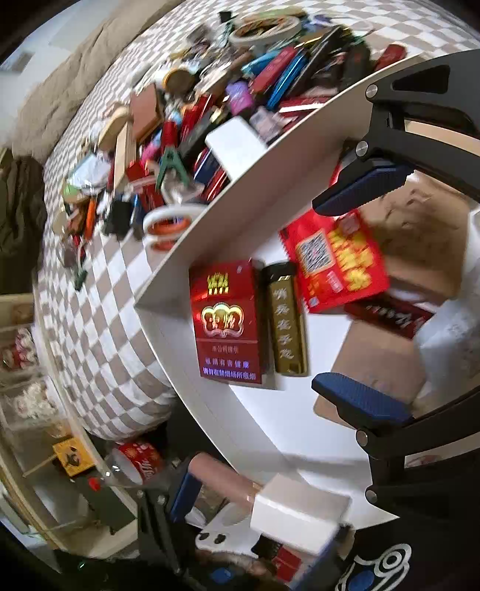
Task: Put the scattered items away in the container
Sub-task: 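Lower the roller into the white box and open left tool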
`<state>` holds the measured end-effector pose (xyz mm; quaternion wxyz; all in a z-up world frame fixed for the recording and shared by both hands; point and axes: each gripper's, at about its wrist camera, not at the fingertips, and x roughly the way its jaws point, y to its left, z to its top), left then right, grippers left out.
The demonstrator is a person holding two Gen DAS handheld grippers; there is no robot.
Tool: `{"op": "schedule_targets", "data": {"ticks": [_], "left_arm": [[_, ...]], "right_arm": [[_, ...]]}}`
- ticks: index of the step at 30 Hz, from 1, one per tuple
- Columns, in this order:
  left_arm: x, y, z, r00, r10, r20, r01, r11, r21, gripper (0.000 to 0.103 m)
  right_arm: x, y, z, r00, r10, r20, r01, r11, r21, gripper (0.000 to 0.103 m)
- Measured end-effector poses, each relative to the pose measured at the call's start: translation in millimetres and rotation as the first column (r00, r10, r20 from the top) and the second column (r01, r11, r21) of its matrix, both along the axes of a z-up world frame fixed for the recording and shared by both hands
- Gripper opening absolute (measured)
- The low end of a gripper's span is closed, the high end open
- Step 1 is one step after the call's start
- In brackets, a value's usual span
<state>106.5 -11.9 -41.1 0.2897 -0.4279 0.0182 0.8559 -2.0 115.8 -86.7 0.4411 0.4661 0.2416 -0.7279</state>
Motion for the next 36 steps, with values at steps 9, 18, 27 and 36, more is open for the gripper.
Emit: {"op": "schedule_targets", "data": {"ticks": [9,18,27,36], "left_arm": [[-6.6,20.4,-15.2,0.989,-0.142,0.043,0.148,0.973,-0.18,0.087],[1.0,40.2,-39.1,0.88,-0.445,0.167,0.474,0.796,-0.376,0.087],[-12.8,41.0,-53.9,0.878,-0.417,0.233,0.476,0.809,-0.345,0.087],[-12.5,43.9,-55.6,0.899,-0.38,0.217,0.435,0.824,-0.362,0.102]], "right_arm": [[-4.7,30.6,0.8,0.995,-0.095,0.015,0.095,0.995,-0.025,0.087],[-5.8,40.7,-2.3,0.989,-0.144,0.038,0.146,0.988,-0.057,0.087],[-6.3,47.3,-4.6,0.986,-0.163,0.044,0.166,0.984,-0.071,0.087],[-7.7,45.8,-6.0,0.988,-0.147,0.046,0.151,0.985,-0.087,0.087]]}}
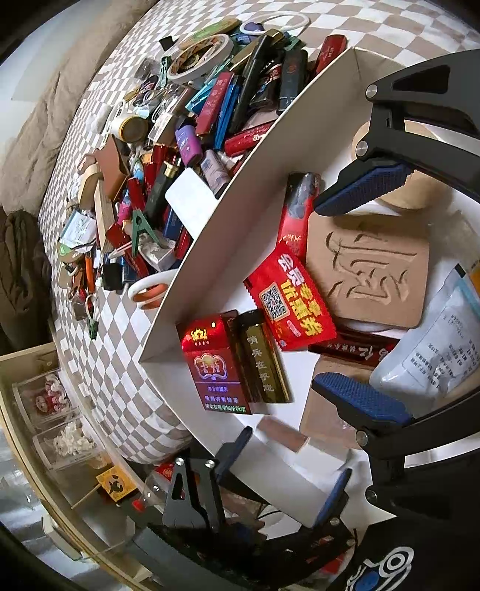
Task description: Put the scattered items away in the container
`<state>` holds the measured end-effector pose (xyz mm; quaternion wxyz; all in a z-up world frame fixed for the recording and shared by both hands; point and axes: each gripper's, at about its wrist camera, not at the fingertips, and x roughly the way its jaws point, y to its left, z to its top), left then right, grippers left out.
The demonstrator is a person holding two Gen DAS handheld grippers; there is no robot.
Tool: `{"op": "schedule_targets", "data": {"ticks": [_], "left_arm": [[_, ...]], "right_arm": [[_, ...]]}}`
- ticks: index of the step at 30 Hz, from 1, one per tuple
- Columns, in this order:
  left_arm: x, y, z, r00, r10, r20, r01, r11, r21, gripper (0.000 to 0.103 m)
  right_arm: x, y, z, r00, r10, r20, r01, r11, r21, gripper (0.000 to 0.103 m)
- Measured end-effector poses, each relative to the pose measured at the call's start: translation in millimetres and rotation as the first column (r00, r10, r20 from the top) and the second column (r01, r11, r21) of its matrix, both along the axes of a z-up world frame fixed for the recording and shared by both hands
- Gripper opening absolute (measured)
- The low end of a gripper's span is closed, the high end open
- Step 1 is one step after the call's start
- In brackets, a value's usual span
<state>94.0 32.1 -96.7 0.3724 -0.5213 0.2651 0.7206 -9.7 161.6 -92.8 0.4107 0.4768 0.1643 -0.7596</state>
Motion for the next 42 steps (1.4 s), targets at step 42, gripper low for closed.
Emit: {"op": "schedule_targets", "data": {"ticks": [42], "left_arm": [[-48.2,-14.4,27.8,0.925,0.38,-0.029,-0.361,0.897,0.255,0.103]], "right_arm": [[-2.1,36.7,18.7,0.981,-0.159,-0.111,0.159,0.987,-0.012,0.103]]}}
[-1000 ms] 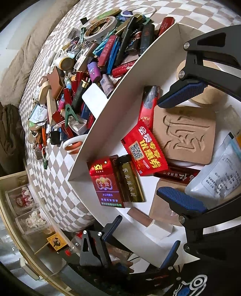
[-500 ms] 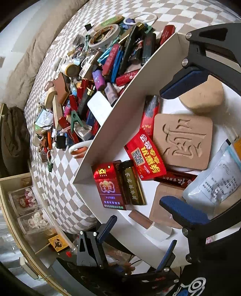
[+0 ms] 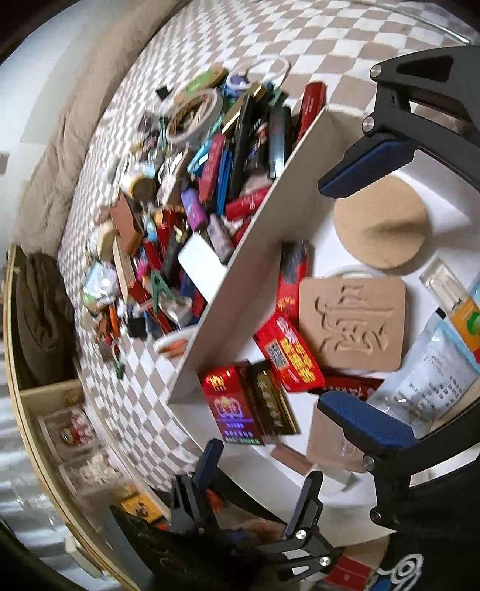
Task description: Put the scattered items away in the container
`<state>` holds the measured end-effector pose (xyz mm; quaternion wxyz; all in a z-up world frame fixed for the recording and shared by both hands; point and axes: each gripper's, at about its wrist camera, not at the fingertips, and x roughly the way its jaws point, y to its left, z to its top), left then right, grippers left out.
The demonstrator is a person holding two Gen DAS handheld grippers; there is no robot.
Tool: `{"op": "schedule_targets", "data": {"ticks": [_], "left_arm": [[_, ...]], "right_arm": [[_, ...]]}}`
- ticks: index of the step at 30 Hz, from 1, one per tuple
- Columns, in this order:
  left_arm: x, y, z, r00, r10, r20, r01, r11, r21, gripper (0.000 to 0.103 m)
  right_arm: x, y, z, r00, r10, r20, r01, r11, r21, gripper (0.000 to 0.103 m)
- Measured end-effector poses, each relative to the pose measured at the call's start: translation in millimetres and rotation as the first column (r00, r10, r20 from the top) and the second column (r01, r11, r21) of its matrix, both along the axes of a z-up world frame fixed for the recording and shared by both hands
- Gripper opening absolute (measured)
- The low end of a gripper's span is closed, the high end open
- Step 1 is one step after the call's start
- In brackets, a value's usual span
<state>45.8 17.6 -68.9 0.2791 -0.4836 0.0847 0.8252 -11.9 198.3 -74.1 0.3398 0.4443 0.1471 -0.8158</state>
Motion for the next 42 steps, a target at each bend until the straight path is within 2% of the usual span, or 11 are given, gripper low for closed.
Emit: {"op": "schedule_targets", "data": {"ticks": [9,12,24,30,42], "left_arm": [[-17.7,-11.3,10.6,0.985,0.153,-0.077,-0.142,0.981,0.131,0.103],[-21.1,-16.6,13.2,0.977,0.205,-0.067,-0.193,0.969,0.154,0.103],[-22.9,-25.5,19.0,0.932,0.329,-0.153,-0.308,0.94,0.144,0.103],[-27.0,-35.1,16.7,0.911,0.384,-0.149,-0.362,0.919,0.157,0.103],[-25.5,-41.0,19.2,0.895,0.402,-0.191,-0.377,0.913,0.153,0.103]], "right_arm": [[-3.0,11.4,9.1,0.995,-0.091,-0.041,0.089,0.994,-0.057,0.103],[-2.7,14.4,11.0,0.992,-0.115,-0.056,0.111,0.991,-0.073,0.103],[-12.3,36.9,21.7,0.958,-0.268,-0.099,0.251,0.955,-0.158,0.103],[-13.1,38.7,20.6,0.953,-0.285,-0.101,0.268,0.951,-0.157,0.103],[-15.4,40.9,15.7,0.948,-0.305,-0.087,0.288,0.943,-0.165,0.103]]}}
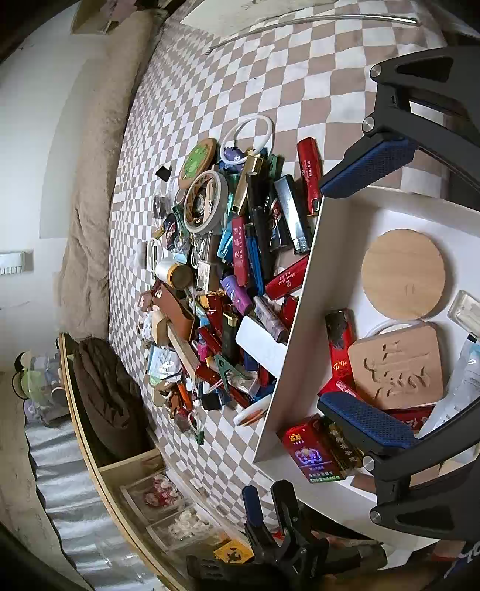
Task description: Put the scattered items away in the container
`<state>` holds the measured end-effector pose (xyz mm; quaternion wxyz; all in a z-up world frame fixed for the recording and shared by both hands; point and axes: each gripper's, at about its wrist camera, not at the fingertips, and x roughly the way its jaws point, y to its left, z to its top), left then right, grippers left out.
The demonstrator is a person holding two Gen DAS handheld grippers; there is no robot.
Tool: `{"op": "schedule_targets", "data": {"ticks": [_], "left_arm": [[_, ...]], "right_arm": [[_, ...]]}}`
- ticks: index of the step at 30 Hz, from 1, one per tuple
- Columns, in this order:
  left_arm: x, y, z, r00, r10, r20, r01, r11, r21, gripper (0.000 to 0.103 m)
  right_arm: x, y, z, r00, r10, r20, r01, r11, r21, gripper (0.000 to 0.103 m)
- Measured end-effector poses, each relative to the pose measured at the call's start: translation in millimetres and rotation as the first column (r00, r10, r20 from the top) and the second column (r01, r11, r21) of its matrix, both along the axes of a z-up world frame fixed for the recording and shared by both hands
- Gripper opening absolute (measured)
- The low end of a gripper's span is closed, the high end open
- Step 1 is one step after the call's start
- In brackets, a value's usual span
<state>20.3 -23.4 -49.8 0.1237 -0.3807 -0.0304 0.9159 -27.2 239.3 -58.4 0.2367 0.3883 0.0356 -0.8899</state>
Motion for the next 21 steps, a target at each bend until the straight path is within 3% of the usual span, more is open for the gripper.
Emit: {"op": "schedule_targets", "data": {"ticks": [10,21], "left_arm": [[-5.3,-19.8,6.1,0.999,0.041,-0.007,-0.041,0.999,-0.017,0.103],[-18.5,-54.6,13.9,0.993,0.116,-0.037,-0.117,0.993,-0.032,0.103]], "right_arm": [[-8.0,21.6,7.3,0.999,-0.053,0.001,0.053,0.997,-0.054,0.103],[-31.6,43.9,9.6,0.991,-0.128,-0.026,0.129,0.991,0.035,0.103]]}}
